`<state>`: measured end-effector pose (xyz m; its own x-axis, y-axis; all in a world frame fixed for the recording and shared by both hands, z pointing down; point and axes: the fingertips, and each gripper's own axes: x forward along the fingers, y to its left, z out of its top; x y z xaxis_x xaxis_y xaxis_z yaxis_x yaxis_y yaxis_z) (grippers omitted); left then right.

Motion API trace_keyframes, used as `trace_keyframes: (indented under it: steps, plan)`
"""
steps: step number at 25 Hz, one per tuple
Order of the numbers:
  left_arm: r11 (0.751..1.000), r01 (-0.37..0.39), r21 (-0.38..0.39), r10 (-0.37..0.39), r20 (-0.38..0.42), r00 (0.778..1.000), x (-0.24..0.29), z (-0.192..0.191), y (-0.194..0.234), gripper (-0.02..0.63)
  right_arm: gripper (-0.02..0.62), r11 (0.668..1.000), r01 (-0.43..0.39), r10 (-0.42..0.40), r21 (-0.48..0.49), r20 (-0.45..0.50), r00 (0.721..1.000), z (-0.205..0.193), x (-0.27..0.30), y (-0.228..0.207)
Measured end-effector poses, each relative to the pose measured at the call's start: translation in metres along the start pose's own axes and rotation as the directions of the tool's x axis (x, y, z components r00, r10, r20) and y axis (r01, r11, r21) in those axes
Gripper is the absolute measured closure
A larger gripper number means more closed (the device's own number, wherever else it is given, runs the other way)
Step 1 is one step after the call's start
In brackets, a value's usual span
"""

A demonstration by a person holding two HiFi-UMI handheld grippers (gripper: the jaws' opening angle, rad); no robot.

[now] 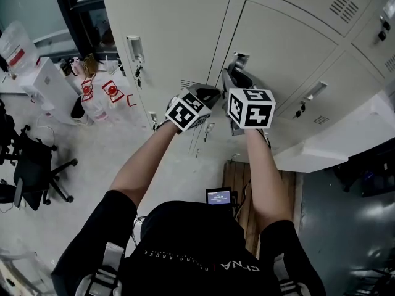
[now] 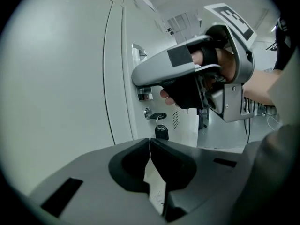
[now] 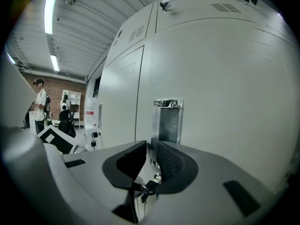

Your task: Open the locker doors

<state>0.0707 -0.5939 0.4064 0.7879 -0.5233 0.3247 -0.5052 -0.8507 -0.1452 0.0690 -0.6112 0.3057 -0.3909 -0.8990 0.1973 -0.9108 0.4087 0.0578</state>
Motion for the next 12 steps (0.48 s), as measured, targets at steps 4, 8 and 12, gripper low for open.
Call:
trace_keyframes:
  steps: [4, 8, 12]
  plan:
    - [0.999, 0.048, -0.018, -0.047, 0.033, 0.998, -0.010, -0.001, -0.006, 0.584, 0.512, 1.000, -0.024, 0.024, -0.010, -0.015, 1.000, -0.001, -0.009, 0.006]
    - [0.997, 0.075, -0.023, -0.074, 0.055, 0.996, -0.025, -0.002, -0.012, 0.583, 0.512, 0.999, -0.043, 0.042, -0.009, -0.015, 0.999, -0.005, -0.023, 0.013]
    - [0.988, 0.143, -0.055, -0.139, 0.063, 0.988, -0.034, -0.007, -0.021, 0.476, 0.512, 0.998, -0.062, 0.062, -0.006, -0.023, 0.998, -0.008, -0.038, 0.021]
